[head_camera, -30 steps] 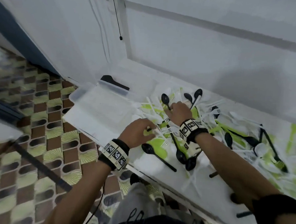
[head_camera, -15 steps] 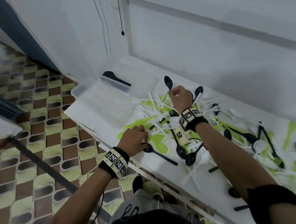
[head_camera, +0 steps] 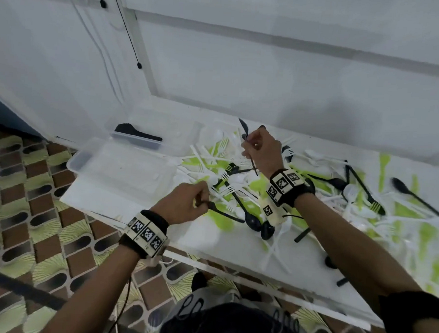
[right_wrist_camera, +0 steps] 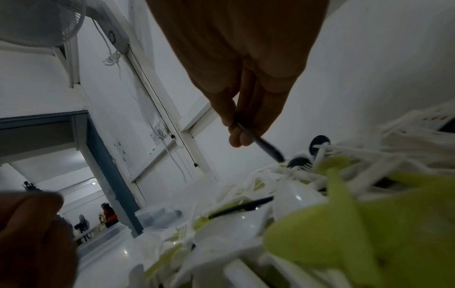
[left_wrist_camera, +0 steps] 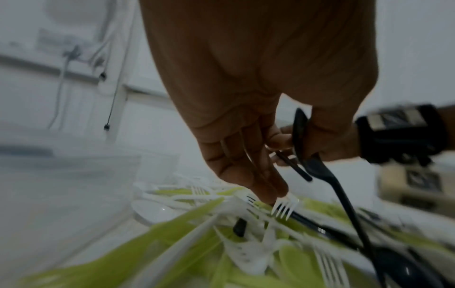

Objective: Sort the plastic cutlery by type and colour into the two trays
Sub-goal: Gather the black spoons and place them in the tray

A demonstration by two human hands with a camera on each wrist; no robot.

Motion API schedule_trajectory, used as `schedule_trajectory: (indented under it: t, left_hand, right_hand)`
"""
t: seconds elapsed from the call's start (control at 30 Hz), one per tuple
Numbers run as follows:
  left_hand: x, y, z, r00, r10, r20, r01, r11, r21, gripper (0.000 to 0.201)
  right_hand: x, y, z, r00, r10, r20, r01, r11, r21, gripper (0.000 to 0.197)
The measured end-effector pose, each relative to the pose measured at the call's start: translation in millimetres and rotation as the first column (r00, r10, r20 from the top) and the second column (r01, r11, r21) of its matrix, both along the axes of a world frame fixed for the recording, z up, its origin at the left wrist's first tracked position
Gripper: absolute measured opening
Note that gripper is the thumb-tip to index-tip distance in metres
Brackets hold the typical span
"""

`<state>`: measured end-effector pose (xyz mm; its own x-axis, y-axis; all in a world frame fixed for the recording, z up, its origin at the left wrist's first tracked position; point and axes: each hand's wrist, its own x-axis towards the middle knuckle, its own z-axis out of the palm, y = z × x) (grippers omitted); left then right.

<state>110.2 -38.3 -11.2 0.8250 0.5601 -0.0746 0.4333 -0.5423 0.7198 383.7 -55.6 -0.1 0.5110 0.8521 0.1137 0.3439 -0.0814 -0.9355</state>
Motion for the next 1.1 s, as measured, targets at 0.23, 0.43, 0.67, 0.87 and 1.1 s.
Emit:
schedule_trajectory:
  t: [0.23,0.43,0.67,0.87,1.1]
  left_hand:
    - [22,22,22,0.938,0.148,0.312,0.017,0.883,-0.469,0.036]
    - [50,30,31,0.836,0.356,0.417,-0.076,0.829,-0.554,0.024]
    - [59,43,9,0.732,0.541,0.415,-0.296,0.800,-0.522,0.050]
    - [55,45,4,0.806,0.448,0.387,-0.245,0.847,-0.471,0.024]
    - [86,49,-2,0.841,0.494,0.220,-0.298,0.763,-0.573,0.028]
  right_hand:
    - [10,-28,-14,0.953,0.034,0.300,0.044,0.967,-0.252,0.040]
    - [-2,-38,-25,0.833,0.182,0.522,0.010,0.939,-0.343,0.022]
    - [-21,-19,-23,0.578,0.525,0.624,-0.113,0.809,-0.577,0.030]
    - [-16,-16,-17,0.603,0.413,0.682,-0.118,0.892,-0.436,0.024]
    - [-4,-35,26,0.836,-0.188,0.515,0.162,0.982,0.095,0.014]
